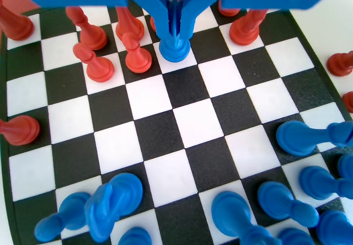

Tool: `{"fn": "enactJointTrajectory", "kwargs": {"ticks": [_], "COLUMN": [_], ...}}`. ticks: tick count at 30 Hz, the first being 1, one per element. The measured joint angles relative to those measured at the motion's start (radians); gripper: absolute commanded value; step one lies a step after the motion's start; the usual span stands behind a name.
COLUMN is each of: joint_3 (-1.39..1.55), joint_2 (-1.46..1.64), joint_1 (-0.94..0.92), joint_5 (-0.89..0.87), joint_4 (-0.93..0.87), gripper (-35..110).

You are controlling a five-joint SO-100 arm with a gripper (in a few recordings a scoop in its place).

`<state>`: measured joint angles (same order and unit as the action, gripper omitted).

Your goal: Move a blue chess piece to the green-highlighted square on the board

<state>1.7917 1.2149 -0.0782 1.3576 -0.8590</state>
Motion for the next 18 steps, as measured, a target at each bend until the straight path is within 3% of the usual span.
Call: {"fn": "enactJointTrajectory", "kwargs": {"ticks": [18], "joint_3": [0.000], "joint_2": [-0.015], "joint_1": [0.000], "joint_5": [0.015], "joint_4": [0.035], "gripper": [8]}}
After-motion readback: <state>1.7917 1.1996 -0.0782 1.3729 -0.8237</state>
